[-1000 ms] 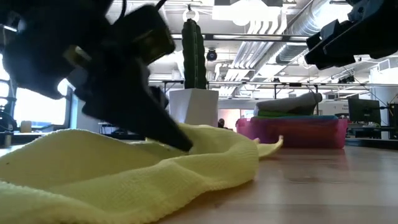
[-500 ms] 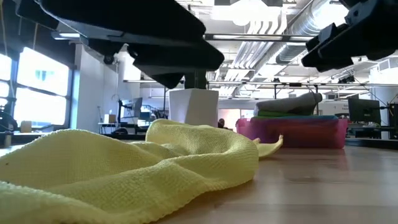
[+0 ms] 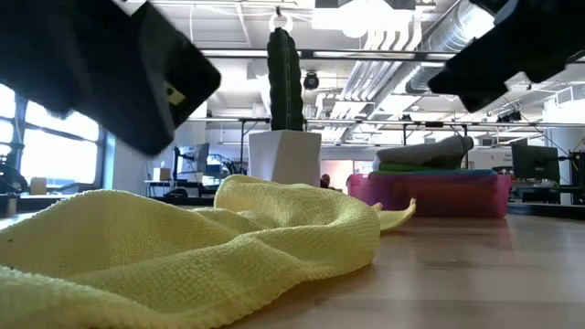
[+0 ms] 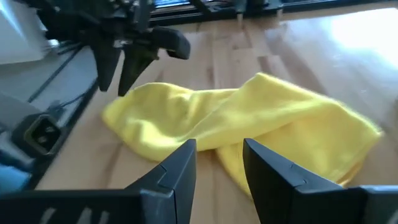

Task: Fold microfiber towels
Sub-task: Fold the yellow towel

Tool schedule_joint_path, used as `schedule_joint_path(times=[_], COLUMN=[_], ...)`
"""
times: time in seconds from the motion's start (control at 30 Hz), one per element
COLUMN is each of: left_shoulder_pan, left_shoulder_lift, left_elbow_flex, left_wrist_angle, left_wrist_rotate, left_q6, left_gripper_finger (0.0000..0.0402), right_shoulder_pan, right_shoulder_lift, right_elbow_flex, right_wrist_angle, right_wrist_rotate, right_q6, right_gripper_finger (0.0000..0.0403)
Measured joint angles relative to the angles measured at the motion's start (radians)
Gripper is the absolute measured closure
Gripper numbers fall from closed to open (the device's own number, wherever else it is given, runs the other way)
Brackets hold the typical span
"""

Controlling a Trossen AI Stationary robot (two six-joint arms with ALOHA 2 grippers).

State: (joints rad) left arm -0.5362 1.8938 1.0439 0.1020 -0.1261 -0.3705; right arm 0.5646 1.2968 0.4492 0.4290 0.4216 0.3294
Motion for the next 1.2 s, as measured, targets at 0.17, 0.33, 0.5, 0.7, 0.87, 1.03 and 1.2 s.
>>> schedule_joint_path(times=[0.17,0.33,0.5,0.7,0.87,1.03,1.2], left_shoulder_pan=[-0.003,0.010,0.011,0.011,0.012,0.012,0.012], left_shoulder_lift=[0.000,0.001,0.022,0.040,0.040,0.040,0.040], left_elbow_flex=[0.000,0.000,0.000,-0.001,-0.001,-0.001,-0.001], left_wrist_angle=[-0.104,-0.132,-0.149,-0.176,-0.198,-0.216,-0.215], left_wrist_rotate=[-0.219,-0.282,-0.254,-0.235,-0.257,-0.259,-0.262], left_q6=[-0.019,-0.144,-0.202,-0.254,-0.255,-0.255,-0.255], left_gripper_finger=[0.0275,0.0275,0.0275,0.0275,0.0275,0.0275,0.0275], right_shoulder_pan=[-0.054,-0.061,-0.061,-0.061,-0.066,-0.086,-0.116], right_shoulder_lift=[0.026,0.132,0.236,0.378,0.418,0.417,0.418], right_elbow_flex=[0.001,0.000,0.038,0.147,0.229,0.287,0.297], right_wrist_angle=[0.008,0.070,0.129,0.089,-0.181,-0.393,-0.449], right_wrist_rotate=[-0.012,-0.015,-0.015,-0.006,0.100,0.127,0.065], right_q6=[-0.028,-0.213,-0.390,-0.557,-0.604,-0.600,-0.600], right_gripper_finger=[0.0277,0.0277,0.0277,0.0277,0.0277,0.0277,0.0277])
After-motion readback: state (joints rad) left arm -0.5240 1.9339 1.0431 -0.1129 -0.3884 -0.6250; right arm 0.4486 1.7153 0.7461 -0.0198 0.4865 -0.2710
